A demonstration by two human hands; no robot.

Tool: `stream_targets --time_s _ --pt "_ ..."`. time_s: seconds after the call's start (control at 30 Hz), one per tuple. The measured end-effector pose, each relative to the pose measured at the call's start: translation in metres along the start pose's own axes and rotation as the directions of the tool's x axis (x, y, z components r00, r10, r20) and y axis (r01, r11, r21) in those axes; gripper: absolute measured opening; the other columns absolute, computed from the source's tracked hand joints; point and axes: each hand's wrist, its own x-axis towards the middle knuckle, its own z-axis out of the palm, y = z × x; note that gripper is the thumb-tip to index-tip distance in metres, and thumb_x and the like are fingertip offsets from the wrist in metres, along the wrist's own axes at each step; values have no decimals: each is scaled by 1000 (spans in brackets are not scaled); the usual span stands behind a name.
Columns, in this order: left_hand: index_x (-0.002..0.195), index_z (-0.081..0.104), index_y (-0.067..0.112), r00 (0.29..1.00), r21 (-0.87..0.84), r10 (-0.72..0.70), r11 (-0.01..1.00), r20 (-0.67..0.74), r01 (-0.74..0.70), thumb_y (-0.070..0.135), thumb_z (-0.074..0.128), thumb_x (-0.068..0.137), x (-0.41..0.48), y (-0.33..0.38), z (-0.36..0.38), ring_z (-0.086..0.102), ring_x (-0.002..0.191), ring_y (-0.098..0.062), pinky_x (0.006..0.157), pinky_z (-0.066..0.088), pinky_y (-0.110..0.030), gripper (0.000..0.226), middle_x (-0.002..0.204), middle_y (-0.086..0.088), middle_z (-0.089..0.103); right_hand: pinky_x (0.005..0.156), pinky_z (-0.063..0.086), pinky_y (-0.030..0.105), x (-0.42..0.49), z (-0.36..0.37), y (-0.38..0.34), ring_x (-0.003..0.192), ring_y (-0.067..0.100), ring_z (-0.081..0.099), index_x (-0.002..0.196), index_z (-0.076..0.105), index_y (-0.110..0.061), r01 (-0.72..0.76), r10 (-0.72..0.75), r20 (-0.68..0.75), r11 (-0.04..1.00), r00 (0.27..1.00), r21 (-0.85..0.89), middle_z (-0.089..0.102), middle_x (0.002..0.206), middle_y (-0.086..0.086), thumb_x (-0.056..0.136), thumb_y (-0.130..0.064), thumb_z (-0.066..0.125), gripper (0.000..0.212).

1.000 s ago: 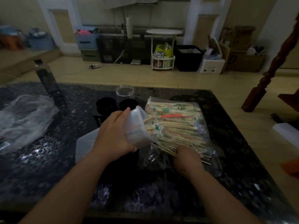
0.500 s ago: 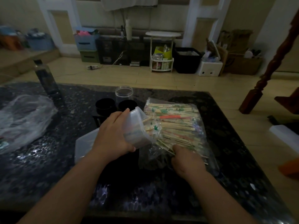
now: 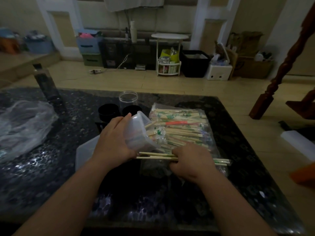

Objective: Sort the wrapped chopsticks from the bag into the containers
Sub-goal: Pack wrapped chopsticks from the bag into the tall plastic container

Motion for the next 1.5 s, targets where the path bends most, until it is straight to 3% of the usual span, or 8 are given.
stream_targets --time_s 0.2,0.4,0.57,0.77,1.0,1.23,1.37,1.5 --pt "153 25 24 1000 -48 -6 999 25 7 71 73 51 -1 0 -1 35 131 -19 101 33 -36 123 145 2 34 65 38 33 2 -12 -4 88 26 63 94 63 -24 21 -28 -228 999 973 -36 67 89 -1 91 -58 43 40" --pt "153 26 22 1000 -52 12 999 28 -11 56 79 46 -3 -3 1 36 129 -21 96 28 -29 124 145 -1 36 61 31 30 9 0 6 71 24 49 73 62 -19 154 -136 -627 988 768 -25 56 79 2 84 -39 53 25" --pt "152 28 19 1000 -25 17 1000 23 -17 48 78 40 -2 -1 -1 37 128 -23 93 30 -31 127 143 -3 37 43 35 25 8 -3 3 56 17 46 77 62 -17 134 107 -745 957 659 256 46 82 -4 92 -28 61 18" --pt "153 25 24 1000 8 15 1000 5 -15 35 95 49 -4 2 0 35 129 -17 99 32 -33 126 144 2 35 64 46 15 9 -14 -6 71 2 59 73 56 -29 323 460 -704 659 541 679 54 79 -5 98 -43 46 31" --pt "152 27 21 997 20 69 997 27 -69 35 92 47 -4 2 3 37 128 -17 98 29 -25 124 144 0 37 46 50 22 7 -18 -23 49 18 66 79 66 -6 389 638 -422 203 643 899 66 63 1 92 -39 55 38" --pt "152 28 20 996 5 80 997 47 -80 29 93 49 -5 3 0 36 127 -13 97 26 -21 122 144 1 37 47 54 31 7 -20 -29 46 20 62 75 66 -2 332 635 -308 86 708 939 65 62 16 94 -32 61 37" --pt "152 27 22 994 -7 77 997 81 -76 38 87 47 -6 4 -1 35 129 -15 98 26 -22 122 145 1 35 59 57 47 7 -19 -31 54 20 64 70 70 -26 277 597 -344 205 725 939 66 63 10 84 -44 68 23" --pt "153 26 23 993 -8 67 998 96 -66 46 75 43 -6 5 0 35 130 -16 98 27 -23 122 146 2 35 61 57 32 12 -16 -26 69 13 70 77 72 -14 118 478 -174 146 861 982 71 72 7 87 -33 72 21"
